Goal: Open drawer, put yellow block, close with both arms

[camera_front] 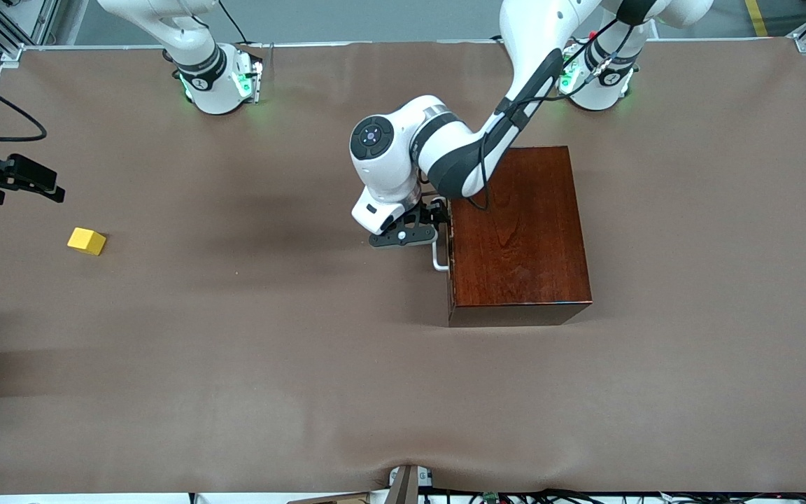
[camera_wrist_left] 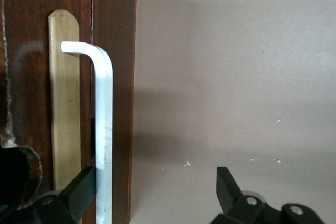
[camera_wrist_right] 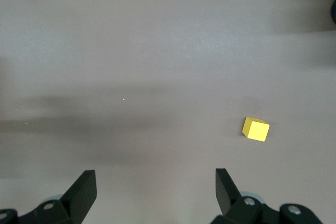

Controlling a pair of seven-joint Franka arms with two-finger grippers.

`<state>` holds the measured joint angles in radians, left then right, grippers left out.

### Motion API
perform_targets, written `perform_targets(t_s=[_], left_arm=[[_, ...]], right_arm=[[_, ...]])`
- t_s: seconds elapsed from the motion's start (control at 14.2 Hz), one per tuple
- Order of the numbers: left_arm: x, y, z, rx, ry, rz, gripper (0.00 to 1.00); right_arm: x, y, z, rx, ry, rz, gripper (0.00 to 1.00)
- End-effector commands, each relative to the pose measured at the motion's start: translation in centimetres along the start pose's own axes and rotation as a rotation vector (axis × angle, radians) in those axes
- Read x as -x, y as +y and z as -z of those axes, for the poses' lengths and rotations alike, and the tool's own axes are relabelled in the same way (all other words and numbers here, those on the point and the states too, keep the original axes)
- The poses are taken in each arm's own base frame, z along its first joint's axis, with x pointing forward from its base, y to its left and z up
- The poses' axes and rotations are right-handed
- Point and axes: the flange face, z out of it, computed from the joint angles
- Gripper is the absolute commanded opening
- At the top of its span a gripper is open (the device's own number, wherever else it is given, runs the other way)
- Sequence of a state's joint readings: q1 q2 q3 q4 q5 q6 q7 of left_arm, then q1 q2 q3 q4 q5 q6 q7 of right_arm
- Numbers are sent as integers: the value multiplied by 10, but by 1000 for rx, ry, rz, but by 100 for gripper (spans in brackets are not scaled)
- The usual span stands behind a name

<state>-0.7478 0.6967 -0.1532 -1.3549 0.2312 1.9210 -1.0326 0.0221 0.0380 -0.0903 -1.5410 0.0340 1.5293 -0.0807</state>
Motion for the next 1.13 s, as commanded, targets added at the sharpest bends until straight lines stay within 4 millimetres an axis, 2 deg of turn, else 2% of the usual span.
perform_targets(t_s=[0.0,1.06], left_arm=[[-3,16,3,52,44,24,100],[14,42,-14,115,59,-9,100]], right_arm=[[0,0,2,15,6,7,100],[-1,4,1,15,4,2,100]])
